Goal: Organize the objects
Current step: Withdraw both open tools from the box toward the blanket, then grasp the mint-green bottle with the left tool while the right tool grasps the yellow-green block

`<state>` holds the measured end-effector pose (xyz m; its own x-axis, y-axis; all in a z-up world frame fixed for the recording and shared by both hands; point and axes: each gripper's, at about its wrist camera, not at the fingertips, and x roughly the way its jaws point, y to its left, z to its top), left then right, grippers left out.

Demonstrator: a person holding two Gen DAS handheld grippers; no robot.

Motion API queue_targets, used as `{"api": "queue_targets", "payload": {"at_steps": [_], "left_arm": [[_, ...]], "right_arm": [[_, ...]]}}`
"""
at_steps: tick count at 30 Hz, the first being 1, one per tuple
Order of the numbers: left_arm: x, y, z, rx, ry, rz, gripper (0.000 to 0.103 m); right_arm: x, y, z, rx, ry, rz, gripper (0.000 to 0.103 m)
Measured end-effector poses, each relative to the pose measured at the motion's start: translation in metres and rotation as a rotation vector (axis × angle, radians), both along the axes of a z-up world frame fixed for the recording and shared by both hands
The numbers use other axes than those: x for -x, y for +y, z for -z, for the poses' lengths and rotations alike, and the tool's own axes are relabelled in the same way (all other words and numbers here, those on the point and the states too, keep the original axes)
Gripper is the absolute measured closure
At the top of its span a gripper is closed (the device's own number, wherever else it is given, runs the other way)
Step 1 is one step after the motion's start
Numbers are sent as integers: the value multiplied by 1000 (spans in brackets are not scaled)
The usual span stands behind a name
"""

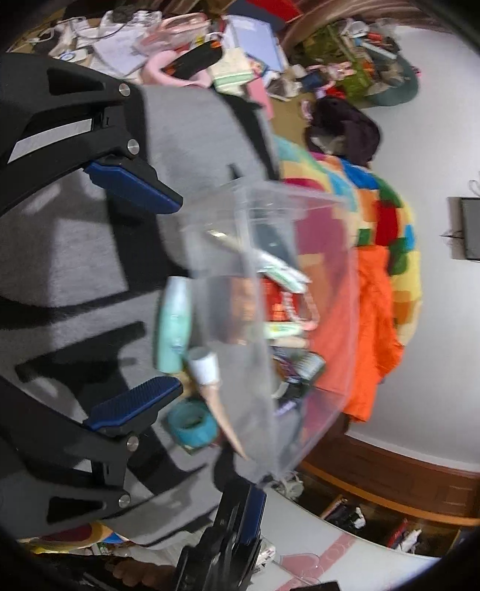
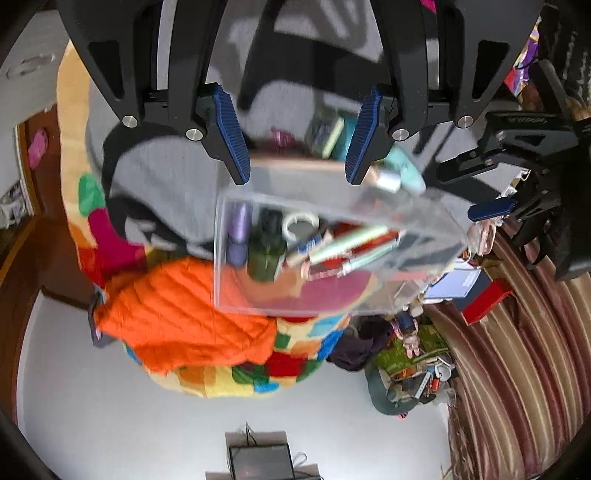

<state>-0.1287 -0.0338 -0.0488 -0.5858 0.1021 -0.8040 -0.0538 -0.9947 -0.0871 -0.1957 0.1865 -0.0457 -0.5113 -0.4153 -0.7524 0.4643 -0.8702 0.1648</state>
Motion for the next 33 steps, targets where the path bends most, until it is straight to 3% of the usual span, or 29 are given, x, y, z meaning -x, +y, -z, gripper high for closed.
{"api": "queue_targets", "payload": {"at_steps": [8, 20, 28, 31, 33], "left_arm": [[16, 18, 29, 52, -100, 55, 13], [32, 26, 36, 74, -106, 81, 13], [24, 25, 32, 58, -77, 98, 38], [20, 19, 30, 38, -73, 91, 48], [17, 17, 28, 25, -78, 88, 48]], "right_arm": [[-6, -1, 43, -10, -124, -14, 53], [-2, -13, 55, -19, -110, -22, 53], [-4, -11, 52, -30, -78, -28, 82], [-3, -5, 50, -16, -76, -18, 87], [-3, -1, 49, -14, -76, -10, 87]]}}
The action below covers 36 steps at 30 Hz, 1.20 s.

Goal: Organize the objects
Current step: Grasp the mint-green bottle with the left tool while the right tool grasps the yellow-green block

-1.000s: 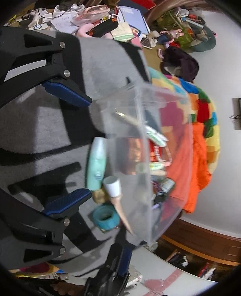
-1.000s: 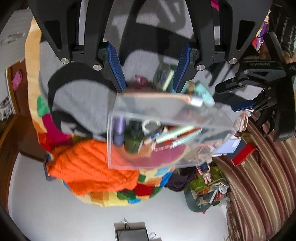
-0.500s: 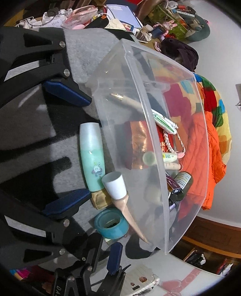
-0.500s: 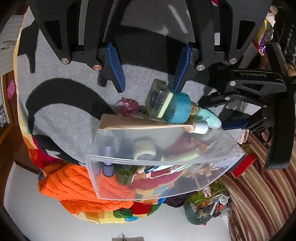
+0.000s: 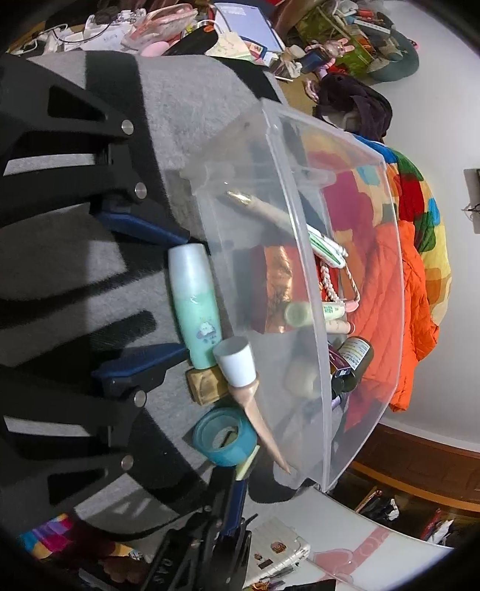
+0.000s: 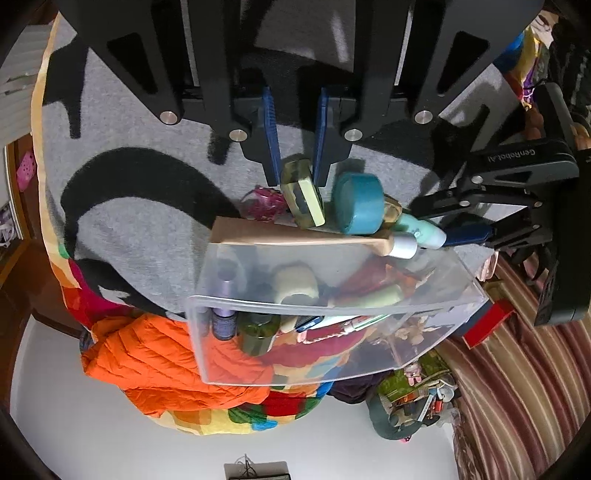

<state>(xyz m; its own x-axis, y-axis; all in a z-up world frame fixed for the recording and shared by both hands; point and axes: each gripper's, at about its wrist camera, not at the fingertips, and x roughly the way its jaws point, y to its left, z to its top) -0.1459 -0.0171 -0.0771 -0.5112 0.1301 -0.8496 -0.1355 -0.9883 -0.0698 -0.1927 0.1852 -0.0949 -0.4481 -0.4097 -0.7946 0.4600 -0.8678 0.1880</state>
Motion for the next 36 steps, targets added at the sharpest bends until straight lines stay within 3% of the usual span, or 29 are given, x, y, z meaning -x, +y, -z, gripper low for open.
{"api": "queue_targets", "payload": {"at_steps": [4, 9, 13, 18, 23, 30, 36], "left_arm": [[-9, -4, -8, -46, -8, 26, 48], [-6, -3, -23, -8, 44, 37, 44], [10, 1, -18, 9, 29, 55, 41], [19, 5, -7, -21, 0, 85, 36], [7, 9, -8, -50, -8, 122, 38], [-23, 25, -15, -7, 0, 203, 41], [-5, 19, -16, -5, 11, 183, 41]], "right_arm": [[0, 0, -2, -4, -11, -26, 87], [3, -2, -3, -10, -14, -33, 85], [8, -4, -1, -1, -23, -36, 77], [9, -6, 1, -9, -19, -42, 77], [8, -3, 1, -1, -14, -37, 77], [5, -1, -2, 11, -4, -30, 77], [8, -7, -5, 23, -4, -54, 77]]}}
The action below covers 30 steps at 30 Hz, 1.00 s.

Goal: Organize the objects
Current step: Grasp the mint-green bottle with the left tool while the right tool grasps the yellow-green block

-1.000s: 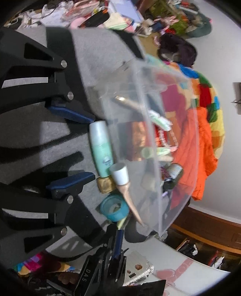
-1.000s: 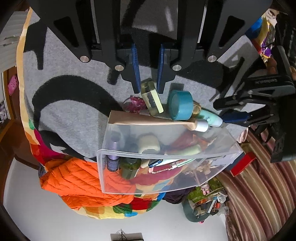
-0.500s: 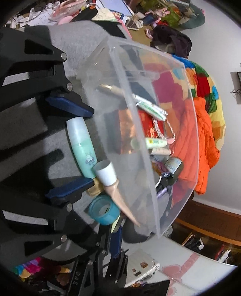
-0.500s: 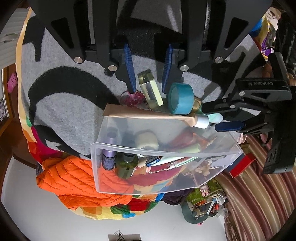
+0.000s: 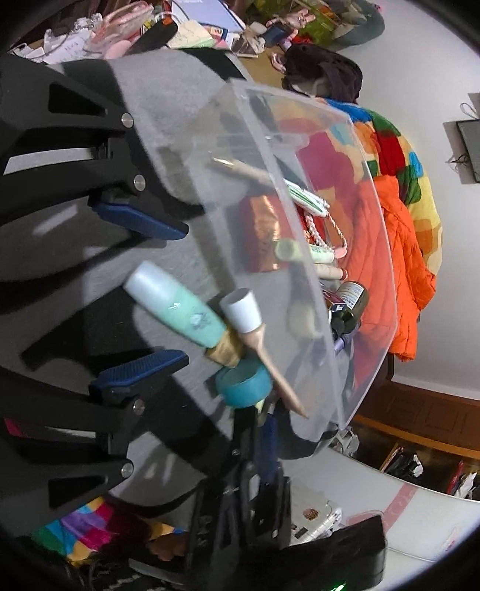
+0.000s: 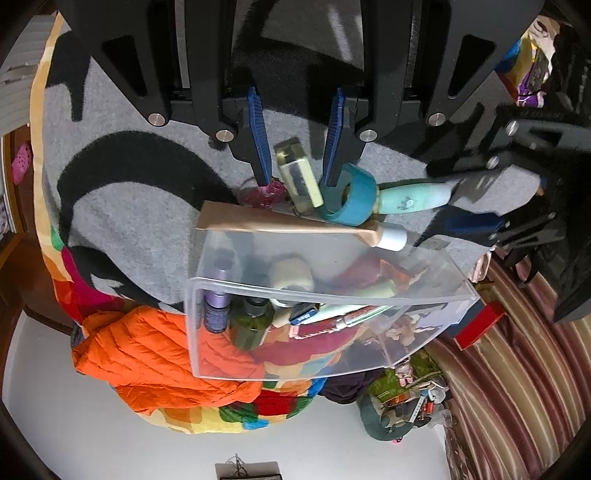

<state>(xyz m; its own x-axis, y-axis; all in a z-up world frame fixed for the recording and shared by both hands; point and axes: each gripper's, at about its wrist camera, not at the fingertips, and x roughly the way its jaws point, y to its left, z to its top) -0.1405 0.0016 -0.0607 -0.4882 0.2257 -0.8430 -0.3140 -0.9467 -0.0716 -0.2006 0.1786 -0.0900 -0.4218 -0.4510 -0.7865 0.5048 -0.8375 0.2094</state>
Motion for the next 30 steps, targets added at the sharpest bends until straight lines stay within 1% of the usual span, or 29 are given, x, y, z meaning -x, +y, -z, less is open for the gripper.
{"api": "queue_targets", "payload": {"at_steps": [3, 5, 7, 8, 9, 10, 11, 12, 13, 17, 19, 25, 30], "left_arm": [[14, 4, 8, 5, -22, 11, 41], [17, 10, 16, 25, -31, 22, 41], [14, 14, 18, 46, -4, 29, 43], [11, 15, 18, 43, 1, 37, 50], [8, 15, 18, 33, 2, 38, 55], [6, 15, 17, 23, 3, 35, 62], [3, 14, 17, 24, 8, 28, 68], [-1, 14, 17, 29, 15, 22, 71], [-4, 14, 16, 32, 19, 20, 78], [-20, 12, 15, 46, 38, -10, 79], [-28, 10, 14, 40, 43, -38, 79], [-41, -7, 7, -13, 64, -139, 79], [-45, -15, -10, -53, 105, -185, 79]], "right_arm": [[1, -4, -1, -8, 10, -5, 77], [2, -6, 1, -14, 7, -3, 77], [3, -7, 4, -23, 5, 1, 77], [3, -7, 5, -28, 5, 6, 77], [2, -7, 7, -33, 4, 8, 81], [1, -6, 9, -38, 2, 10, 86], [1, -6, 9, -39, 1, 11, 88], [-1, -4, 10, -36, 2, 17, 88], [-2, -3, 10, -33, 4, 21, 88], [-10, 2, 5, -30, 20, 36, 88], [-15, 4, 1, -22, 26, 42, 88], [-21, 15, -17, 17, 53, 67, 88], [-20, 17, -37, 50, 94, 79, 88]]}}
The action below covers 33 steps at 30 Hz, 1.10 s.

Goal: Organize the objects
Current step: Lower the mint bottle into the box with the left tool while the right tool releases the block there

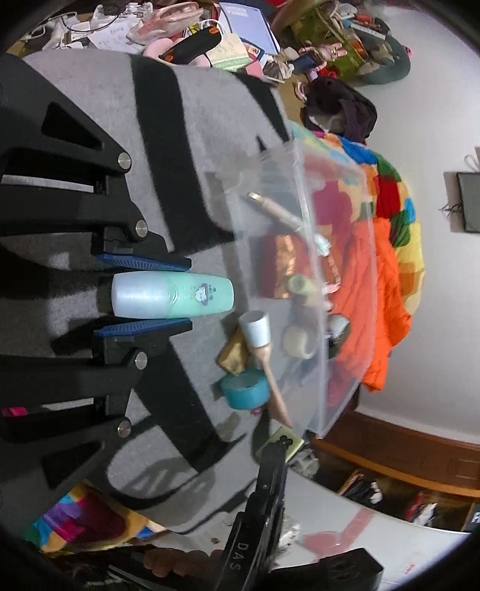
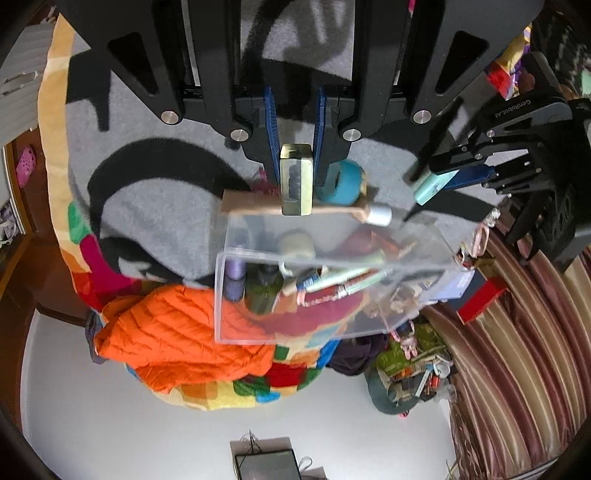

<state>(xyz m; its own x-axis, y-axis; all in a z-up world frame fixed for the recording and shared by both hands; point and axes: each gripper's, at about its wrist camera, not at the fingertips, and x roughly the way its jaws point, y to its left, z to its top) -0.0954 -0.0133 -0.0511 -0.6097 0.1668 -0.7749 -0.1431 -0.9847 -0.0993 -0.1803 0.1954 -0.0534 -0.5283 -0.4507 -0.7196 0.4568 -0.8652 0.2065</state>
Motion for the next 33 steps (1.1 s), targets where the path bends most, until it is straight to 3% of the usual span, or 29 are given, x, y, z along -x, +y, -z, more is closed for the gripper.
{"api": "queue_targets", "payload": {"at_steps": [10, 20, 33], "left_arm": [[12, -4, -43, 3, 121, -45, 79], [48, -8, -66, 5, 175, -71, 79], [104, -12, -36, 18, 70, -91, 79]], "right_arm": [[10, -6, -34, 43, 80, 14, 88], [38, -15, -51, 61, 114, 40, 88], [81, -37, -20, -29, 36, 36, 88]]}}
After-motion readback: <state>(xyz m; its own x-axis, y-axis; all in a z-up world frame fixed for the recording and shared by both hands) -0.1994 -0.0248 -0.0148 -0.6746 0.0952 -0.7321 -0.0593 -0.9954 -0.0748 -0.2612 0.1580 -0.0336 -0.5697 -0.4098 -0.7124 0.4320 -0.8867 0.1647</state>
